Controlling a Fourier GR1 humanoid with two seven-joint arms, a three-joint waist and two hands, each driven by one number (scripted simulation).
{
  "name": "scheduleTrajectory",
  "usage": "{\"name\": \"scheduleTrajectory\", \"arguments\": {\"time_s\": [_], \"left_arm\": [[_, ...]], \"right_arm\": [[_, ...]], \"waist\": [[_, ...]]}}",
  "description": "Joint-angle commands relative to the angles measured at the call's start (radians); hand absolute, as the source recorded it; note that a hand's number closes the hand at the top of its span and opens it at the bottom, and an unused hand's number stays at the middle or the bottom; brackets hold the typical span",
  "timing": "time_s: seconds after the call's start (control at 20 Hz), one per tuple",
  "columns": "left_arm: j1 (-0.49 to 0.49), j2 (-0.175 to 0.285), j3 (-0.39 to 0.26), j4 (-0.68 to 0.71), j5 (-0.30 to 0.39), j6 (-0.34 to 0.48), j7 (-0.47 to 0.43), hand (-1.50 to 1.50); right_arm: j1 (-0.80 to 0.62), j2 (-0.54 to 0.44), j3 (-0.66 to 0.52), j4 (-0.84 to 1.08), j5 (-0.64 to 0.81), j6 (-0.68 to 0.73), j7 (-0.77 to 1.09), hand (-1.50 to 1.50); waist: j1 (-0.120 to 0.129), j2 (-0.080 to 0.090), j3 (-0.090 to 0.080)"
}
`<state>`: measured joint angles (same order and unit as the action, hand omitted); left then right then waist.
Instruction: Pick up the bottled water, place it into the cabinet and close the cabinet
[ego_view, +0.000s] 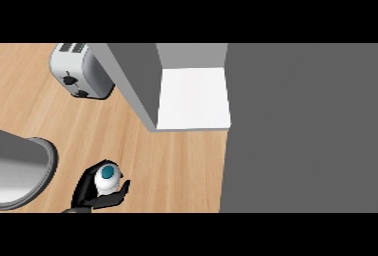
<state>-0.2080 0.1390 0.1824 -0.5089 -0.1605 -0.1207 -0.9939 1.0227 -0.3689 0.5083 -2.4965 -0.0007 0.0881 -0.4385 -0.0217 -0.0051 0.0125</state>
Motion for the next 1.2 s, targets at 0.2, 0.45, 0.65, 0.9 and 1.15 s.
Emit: {"name": "scheduleTrajectory", "arguments": {"time_s": [0.2,0.45,0.65,0.9,1.15], "left_arm": [[-0.044,-0.126,-0.024,-0.044,0.016,0.026,-0.010,1.50],[-0.072,-0.137,-0.094,-0.107,0.047,-0.014,0.086,1.50],[-0.119,-0.138,-0.254,-0.170,0.214,0.056,0.159,1.50],[-0.161,-0.139,-0.380,-0.304,0.349,0.202,0.339,1.50],[-0.249,-0.139,-0.516,-0.357,0.427,0.330,0.472,1.50]], "right_arm": [[0.071,-0.042,0.004,-0.182,0.016,-0.031,0.050,-1.50],[0.054,-0.063,-0.013,-0.103,-0.011,-0.024,-0.004,-1.50],[-0.027,-0.049,-0.051,-0.053,-0.045,-0.037,0.023,-1.50],[0.047,-0.055,0.044,-0.104,0.052,-0.064,0.014,-1.50],[0.068,-0.083,-0.028,-0.142,-0.031,-0.050,-0.014,-1.50]], "waist": [[0.004,0.000,-0.013],[0.007,0.000,-0.012],[0.012,0.002,-0.012],[0.002,-0.001,-0.013],[-0.008,0.002,-0.013]]}}
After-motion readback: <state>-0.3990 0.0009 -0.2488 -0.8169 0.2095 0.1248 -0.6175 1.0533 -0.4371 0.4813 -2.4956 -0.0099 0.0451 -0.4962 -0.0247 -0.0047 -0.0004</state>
